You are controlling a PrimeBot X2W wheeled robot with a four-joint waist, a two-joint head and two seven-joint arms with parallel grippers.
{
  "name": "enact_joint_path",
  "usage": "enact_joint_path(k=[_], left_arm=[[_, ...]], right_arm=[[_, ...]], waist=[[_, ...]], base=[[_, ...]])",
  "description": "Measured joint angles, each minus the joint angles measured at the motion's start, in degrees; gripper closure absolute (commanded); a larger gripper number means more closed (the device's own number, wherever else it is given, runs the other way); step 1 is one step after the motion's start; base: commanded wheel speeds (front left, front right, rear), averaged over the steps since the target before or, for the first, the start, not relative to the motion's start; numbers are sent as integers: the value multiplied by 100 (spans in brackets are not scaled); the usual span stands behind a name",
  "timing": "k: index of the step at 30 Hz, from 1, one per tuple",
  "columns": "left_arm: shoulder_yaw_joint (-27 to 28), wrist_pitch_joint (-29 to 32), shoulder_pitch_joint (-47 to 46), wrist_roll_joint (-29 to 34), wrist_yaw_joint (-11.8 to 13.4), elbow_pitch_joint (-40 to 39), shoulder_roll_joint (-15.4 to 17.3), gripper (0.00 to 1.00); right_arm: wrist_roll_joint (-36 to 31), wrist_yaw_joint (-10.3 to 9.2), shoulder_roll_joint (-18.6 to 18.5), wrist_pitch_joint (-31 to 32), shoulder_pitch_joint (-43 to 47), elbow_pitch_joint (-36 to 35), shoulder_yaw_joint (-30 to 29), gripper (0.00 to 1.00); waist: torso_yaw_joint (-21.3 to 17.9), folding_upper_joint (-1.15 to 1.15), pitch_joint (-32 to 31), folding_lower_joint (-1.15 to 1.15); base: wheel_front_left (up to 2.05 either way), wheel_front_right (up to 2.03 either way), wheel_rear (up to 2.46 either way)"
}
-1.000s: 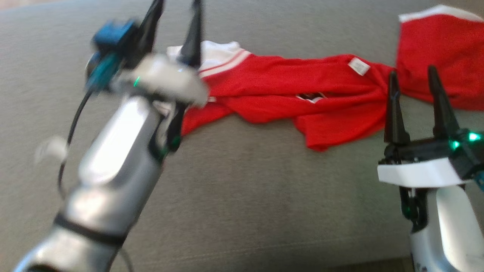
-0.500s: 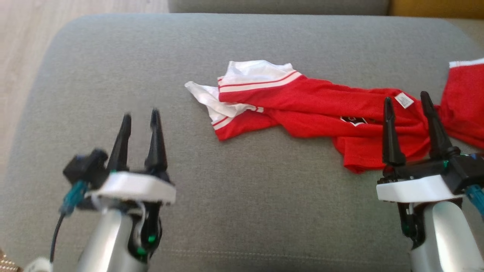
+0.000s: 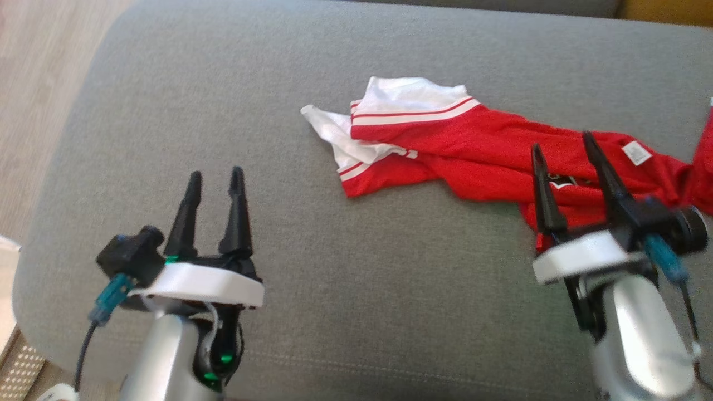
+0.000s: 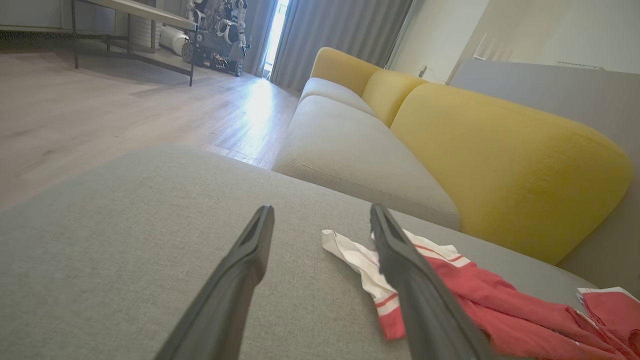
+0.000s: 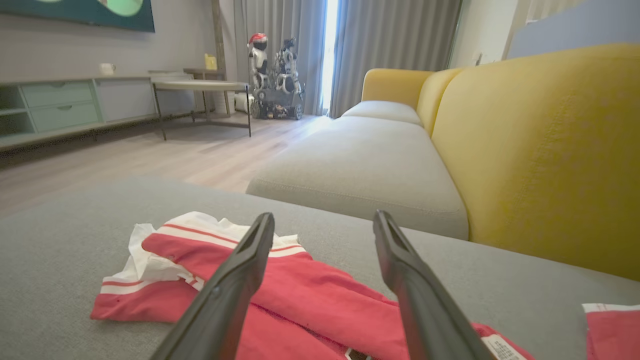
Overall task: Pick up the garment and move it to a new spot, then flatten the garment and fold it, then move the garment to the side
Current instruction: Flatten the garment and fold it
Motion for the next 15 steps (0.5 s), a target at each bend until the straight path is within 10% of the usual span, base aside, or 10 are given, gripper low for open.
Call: enact_joint_path(k=[15], left_arm=[[-550, 0, -424, -331, 58, -11, -37, 0]], right_arm=[[1078, 0, -894, 1300, -2446, 2314, 712, 0]], waist=[[683, 0, 843, 1]], base=[[0, 0, 0]])
